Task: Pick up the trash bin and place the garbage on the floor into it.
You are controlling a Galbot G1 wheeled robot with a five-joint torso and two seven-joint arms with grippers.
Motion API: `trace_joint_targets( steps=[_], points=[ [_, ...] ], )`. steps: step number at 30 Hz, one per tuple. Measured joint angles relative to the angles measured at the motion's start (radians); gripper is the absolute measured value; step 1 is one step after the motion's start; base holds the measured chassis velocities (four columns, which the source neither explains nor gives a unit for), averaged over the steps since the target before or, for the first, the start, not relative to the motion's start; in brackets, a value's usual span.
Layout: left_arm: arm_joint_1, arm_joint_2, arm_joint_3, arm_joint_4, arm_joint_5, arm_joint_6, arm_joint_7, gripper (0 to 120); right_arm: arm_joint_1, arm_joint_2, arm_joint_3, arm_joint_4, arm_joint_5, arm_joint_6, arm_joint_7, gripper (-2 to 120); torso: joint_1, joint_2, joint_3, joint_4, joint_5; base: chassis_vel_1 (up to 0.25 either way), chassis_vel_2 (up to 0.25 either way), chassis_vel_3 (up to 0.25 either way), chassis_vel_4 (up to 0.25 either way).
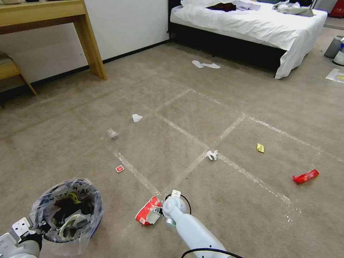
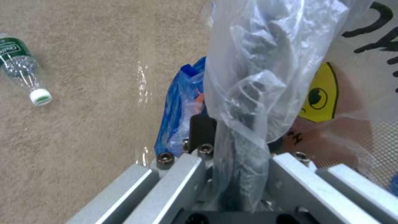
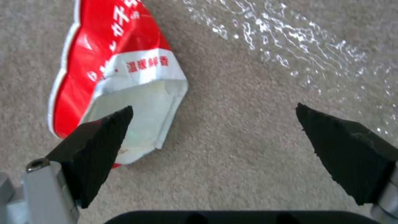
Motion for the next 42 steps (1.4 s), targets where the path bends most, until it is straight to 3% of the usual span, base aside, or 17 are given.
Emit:
trace_joint_targets(
  steps=[34,42],
  points=[
    [0.008,-0.019,-0.002,-0.009,0.016,-0.012,-0.002,0,0.051,-0.002,-0.077,-0.142,-0.087,0.051,-0.32,100,0.0,0.0,0.0,0.0,0.0001,0.0,0.0,0.0,0.0],
    [0.016,-0.028,0.003,-0.009,0.017,-0.027,0.001,0,0.055,-0.002,-0.093,-0.196,-0.128,0.125,-0.442,99,0.0,0.0,0.0,0.0,0.0001,0.0,0.0,0.0,0.0]
  ],
)
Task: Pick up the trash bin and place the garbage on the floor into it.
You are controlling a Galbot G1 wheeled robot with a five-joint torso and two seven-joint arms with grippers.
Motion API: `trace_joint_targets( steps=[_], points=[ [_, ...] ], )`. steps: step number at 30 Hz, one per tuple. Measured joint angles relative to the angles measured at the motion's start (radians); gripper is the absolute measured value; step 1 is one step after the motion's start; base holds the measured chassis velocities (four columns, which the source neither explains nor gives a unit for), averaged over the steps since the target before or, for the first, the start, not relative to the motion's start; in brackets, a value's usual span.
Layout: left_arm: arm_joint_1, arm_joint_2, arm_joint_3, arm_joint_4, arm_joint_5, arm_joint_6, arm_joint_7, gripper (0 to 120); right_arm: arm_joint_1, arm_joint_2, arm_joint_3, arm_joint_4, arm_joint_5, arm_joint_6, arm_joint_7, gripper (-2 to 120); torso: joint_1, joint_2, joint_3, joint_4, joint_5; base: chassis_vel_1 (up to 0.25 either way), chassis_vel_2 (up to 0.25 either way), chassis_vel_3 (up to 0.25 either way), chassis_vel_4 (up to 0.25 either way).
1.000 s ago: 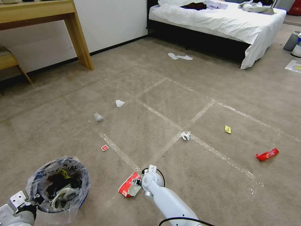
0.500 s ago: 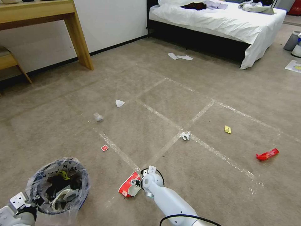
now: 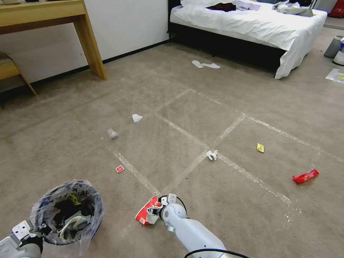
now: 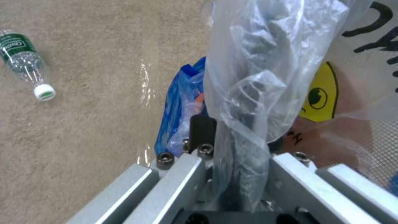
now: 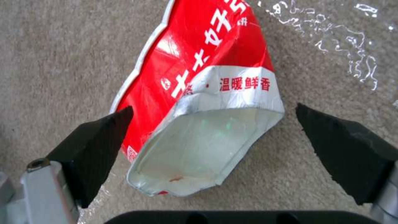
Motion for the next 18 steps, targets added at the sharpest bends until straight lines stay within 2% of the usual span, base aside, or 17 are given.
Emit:
trace_joint_targets(
  steps=[2,4,7,9,13,15,17,18],
  points=[
    [0.0,0.0,0.001,0.0,0.0,0.0,0.0,0,0.0,0.0,0.001,-0.003,0.0,0.003,-0.007,99,0.0,0.0,0.0,0.0,0.0,0.0,0.0,0.0,0.0],
    [0.0,0.0,0.005,-0.004,0.0,0.0,0.0,0,0.001,0.0,0.0,-0.024,-0.011,0.018,-0.041,90,0.0,0.0,0.0,0.0,0.0,0.0,0.0,0.0,0.0],
    [0.0,0.0,0.005,-0.005,0.0,0.0,0.0,0,0.003,0.0,-0.001,-0.03,-0.015,0.021,-0.049,85,0.0,0.0,0.0,0.0,0.0,0.0,0.0,0.0,0.0],
    [0.003,-0.001,0.006,-0.006,-0.002,-0.003,0.0,0,0.004,0.0,-0.003,-0.038,-0.023,0.024,-0.059,73,0.0,0.0,0.0,0.0,0.0,0.0,0.0,0.0,0.0],
    [0.004,-0.002,0.006,-0.007,-0.003,-0.004,0.0,0,0.006,0.0,-0.004,-0.043,-0.028,0.025,-0.064,64,0.0,0.0,0.0,0.0,0.0,0.0,0.0,0.0,0.0],
    [0.004,-0.004,0.006,-0.008,-0.003,-0.005,0.0,0,0.005,0.0,-0.006,-0.045,-0.036,0.028,-0.071,51,0.0,0.0,0.0,0.0,0.0,0.0,0.0,0.0,0.0],
    [0.004,-0.004,0.006,-0.009,-0.003,-0.005,0.0,0,0.004,0.0,-0.006,-0.045,-0.038,0.029,-0.073,49,0.0,0.0,0.0,0.0,0.0,0.0,0.0,0.0,0.0],
    [0.004,-0.005,0.006,-0.009,-0.003,-0.005,0.0,0,0.002,0.0,-0.008,-0.046,-0.043,0.032,-0.075,42,0.0,0.0,0.0,0.0,-0.0001,0.0,0.0,0.0,0.0]
  ],
)
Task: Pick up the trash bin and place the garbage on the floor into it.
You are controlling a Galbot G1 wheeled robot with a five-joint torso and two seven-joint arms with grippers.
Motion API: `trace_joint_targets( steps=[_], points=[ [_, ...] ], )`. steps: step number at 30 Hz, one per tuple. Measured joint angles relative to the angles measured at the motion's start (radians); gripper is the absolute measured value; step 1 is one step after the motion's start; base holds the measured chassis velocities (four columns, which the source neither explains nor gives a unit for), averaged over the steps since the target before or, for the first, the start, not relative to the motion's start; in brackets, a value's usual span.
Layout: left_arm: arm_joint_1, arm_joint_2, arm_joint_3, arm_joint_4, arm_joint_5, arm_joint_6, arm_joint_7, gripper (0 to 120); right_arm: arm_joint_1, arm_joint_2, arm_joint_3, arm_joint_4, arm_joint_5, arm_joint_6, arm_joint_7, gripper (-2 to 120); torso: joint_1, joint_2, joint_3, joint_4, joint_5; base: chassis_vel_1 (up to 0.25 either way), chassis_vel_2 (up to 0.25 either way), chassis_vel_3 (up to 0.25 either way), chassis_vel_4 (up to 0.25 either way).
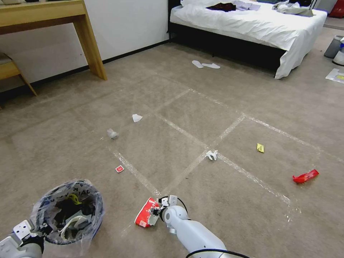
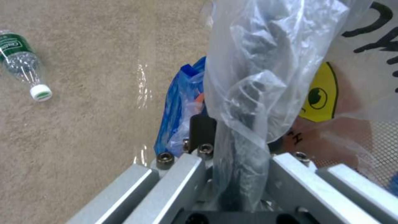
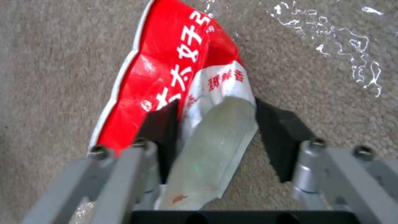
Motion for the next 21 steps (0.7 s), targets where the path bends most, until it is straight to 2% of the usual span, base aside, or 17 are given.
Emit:
trace_joint_targets(
  steps=[1,3,7,9,11,21],
  points=[
    [0.0,0.0,0.0,0.0,0.0,0.0,0.0,0,0.0,0.0,0.0,0.0,0.0,0.0,0.0,42,0.0,0.0,0.0,0.0,0.0,0.0,0.0,0.0,0.0],
    [0.0,-0.002,0.0,-0.001,0.0,0.0,0.0,0,0.0,0.0,-0.001,-0.004,-0.005,0.001,-0.003,29,0.0,0.0,0.0,0.0001,0.0,0.0,0.0,0.0,0.0],
    [-0.001,-0.004,0.002,0.0,0.0,-0.001,-0.001,0,0.0,0.0,-0.003,-0.005,-0.011,0.003,-0.006,19,0.0,0.0,0.0,0.0001,0.0001,0.0,0.0,0.0,0.0],
    [-0.003,-0.006,0.005,-0.001,0.0,-0.002,-0.002,0,0.0,0.0,-0.004,-0.006,-0.018,0.008,-0.011,7,0.0,0.0,0.0,0.0001,0.0001,0.0,0.0,0.0,0.0],
    [-0.003,-0.006,0.006,-0.001,0.0,-0.002,-0.002,0,0.0,0.0,-0.004,-0.007,-0.021,0.012,-0.013,2,0.0,0.0,0.0,0.0001,0.0001,0.0,0.0,0.0,0.0],
    [-0.005,-0.004,0.006,0.003,0.001,-0.003,-0.003,0,-0.018,0.0,0.003,0.01,-0.03,0.024,-0.011,0,0.0,0.0,0.0,0.0001,-0.0001,0.0,0.0,0.0,0.0]
  ],
)
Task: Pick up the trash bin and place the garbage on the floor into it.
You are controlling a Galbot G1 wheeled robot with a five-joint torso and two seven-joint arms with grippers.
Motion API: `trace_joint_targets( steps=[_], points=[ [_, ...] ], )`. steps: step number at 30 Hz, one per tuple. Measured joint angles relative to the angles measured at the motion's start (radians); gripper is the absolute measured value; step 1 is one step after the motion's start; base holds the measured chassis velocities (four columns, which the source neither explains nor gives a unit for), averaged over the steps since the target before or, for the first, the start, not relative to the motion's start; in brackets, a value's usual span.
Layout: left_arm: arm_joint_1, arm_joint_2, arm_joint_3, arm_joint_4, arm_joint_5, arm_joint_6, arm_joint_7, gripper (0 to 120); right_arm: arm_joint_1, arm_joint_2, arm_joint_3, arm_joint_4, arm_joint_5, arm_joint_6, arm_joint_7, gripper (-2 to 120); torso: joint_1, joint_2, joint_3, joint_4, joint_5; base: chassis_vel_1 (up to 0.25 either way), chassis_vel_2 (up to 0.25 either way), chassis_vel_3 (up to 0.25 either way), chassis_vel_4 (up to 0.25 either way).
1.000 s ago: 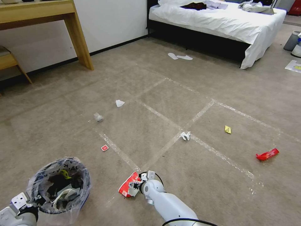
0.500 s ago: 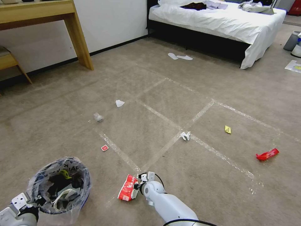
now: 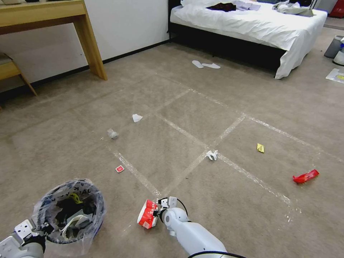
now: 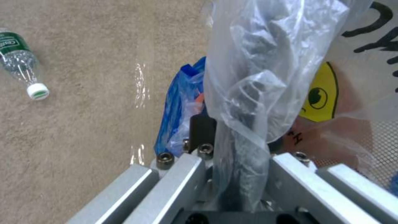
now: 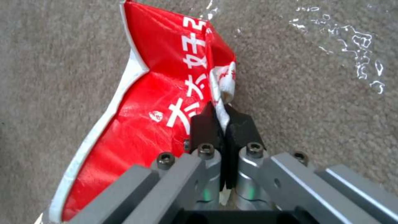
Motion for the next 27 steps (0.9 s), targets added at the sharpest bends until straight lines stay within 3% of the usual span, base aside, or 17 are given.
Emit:
trace_joint_targets(
  steps=[11,27],
  points=[
    [-0.004,0.024,0.005,0.003,-0.02,0.0,-0.002,0,-0.042,-0.003,0.013,0.223,0.014,-0.002,0.093,0,0.0,0.0,0.0,0.0001,0.0002,0.0,0.0,0.0,0.0],
    [-0.017,0.044,0.024,-0.012,-0.112,0.017,-0.035,0,-0.099,-0.179,0.094,0.48,0.018,0.032,0.166,0,0.0,0.0,0.0,-0.0001,0.0002,0.0,0.0,0.0,0.0]
  ],
)
